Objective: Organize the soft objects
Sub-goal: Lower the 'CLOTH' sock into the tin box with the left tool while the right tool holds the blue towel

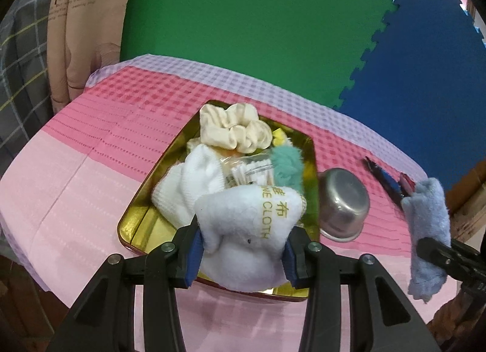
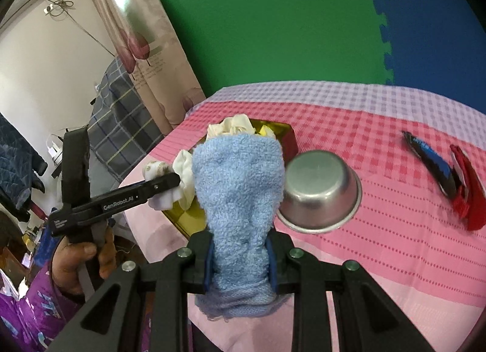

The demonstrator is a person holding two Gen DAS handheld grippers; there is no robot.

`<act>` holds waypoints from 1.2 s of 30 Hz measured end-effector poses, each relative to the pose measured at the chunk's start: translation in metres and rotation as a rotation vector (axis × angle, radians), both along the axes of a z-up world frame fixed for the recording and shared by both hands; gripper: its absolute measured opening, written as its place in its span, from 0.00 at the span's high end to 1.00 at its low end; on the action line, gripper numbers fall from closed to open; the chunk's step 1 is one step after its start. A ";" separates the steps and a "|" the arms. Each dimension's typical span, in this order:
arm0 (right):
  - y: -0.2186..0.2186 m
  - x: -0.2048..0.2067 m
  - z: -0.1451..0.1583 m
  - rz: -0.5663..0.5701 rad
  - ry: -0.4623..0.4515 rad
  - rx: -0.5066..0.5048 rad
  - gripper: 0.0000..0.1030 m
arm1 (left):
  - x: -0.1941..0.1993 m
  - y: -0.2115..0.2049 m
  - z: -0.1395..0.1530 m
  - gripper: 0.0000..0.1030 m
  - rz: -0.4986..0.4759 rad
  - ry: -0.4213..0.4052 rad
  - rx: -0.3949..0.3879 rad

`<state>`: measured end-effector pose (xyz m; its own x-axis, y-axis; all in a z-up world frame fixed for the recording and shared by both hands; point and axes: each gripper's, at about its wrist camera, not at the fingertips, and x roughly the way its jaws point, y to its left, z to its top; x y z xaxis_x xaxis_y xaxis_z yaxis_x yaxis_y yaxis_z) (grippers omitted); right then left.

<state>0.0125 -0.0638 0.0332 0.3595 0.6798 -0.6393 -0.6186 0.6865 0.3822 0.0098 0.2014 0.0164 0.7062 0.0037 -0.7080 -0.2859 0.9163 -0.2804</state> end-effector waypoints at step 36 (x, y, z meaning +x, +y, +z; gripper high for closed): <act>0.009 0.009 -0.019 0.012 0.052 -0.021 0.74 | 0.003 -0.007 -0.009 0.14 -0.005 -0.060 0.047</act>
<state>0.0210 -0.0552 0.0143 0.3168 0.6700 -0.6714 -0.6066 0.6873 0.3996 0.0132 0.1939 0.0072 0.7476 0.0323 -0.6633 -0.2652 0.9302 -0.2537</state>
